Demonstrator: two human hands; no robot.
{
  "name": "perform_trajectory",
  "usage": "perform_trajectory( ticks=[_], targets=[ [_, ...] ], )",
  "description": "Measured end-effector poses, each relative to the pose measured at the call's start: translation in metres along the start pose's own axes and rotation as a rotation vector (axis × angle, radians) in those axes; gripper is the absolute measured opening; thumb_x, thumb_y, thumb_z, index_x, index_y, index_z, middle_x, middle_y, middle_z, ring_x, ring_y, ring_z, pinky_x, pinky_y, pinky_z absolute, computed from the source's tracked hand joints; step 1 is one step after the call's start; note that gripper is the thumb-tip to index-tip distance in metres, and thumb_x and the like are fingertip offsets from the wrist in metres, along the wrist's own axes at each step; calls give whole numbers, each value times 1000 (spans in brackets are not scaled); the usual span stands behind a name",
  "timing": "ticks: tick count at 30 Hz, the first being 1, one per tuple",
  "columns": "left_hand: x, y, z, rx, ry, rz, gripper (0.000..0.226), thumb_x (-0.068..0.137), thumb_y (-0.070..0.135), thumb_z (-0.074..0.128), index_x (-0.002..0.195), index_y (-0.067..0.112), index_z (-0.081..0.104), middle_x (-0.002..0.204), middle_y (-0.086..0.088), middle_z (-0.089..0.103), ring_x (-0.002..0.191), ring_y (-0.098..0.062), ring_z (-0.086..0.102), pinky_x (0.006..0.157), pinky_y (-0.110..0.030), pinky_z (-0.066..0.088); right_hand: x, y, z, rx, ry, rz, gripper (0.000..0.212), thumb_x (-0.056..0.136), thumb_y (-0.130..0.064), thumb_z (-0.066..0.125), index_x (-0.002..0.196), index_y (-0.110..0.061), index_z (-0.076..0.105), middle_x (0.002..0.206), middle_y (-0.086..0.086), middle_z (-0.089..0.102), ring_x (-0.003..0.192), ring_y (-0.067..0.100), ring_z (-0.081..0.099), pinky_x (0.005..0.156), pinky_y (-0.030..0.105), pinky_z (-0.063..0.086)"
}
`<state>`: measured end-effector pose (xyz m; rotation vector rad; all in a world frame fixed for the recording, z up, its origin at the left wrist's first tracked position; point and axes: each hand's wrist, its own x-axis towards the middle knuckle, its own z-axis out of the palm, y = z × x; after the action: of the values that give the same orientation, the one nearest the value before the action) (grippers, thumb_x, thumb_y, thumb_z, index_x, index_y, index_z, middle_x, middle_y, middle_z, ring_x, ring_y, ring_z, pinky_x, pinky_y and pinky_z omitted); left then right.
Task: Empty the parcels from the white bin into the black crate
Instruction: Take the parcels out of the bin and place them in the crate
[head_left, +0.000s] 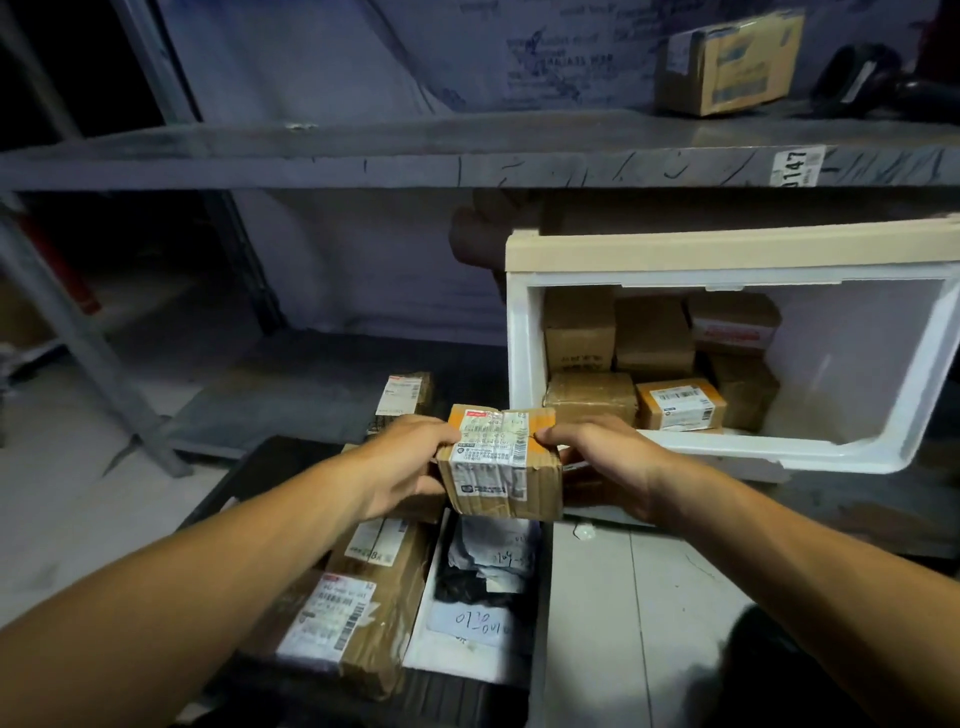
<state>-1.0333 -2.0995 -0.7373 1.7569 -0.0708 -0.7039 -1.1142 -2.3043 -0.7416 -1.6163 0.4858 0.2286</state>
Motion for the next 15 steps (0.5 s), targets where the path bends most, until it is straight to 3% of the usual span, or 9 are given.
perform_trajectory(
  ticks=[2,7,11,15],
  targets=[
    [3,-8,-2,31,3,-23,21,102,10,48,110,8,68,98,-9,78,99,-23,72,91,-43,57,5,7,6,-31,-12,31,29,97,-33,64,119,-15,65,93,8,79,89,26,76,74,38,62],
    [10,-35,-6,90,-17,-81,23,97,7,53,113,19,64,103,-10,77,104,-29,72,94,-53,57,18,35,27,-104,-30,91,27,96,-30,64,118,-15,64,100,10,75,90,27,72,86,50,61],
    [17,-61,-12,90,-10,-158,19,96,2,52,108,15,60,81,-4,77,76,-19,75,71,-41,63,29,59,45,-90,-51,160,27,98,-26,63,121,-13,61,100,11,75,86,24,73,71,40,64],
    [29,-90,-18,134,-27,-243,14,98,9,56,112,11,56,95,-12,77,88,-25,76,75,-43,63,40,81,59,-39,-81,229,22,100,-21,62,119,-9,62,77,4,76,65,16,74,58,35,61]
  ],
)
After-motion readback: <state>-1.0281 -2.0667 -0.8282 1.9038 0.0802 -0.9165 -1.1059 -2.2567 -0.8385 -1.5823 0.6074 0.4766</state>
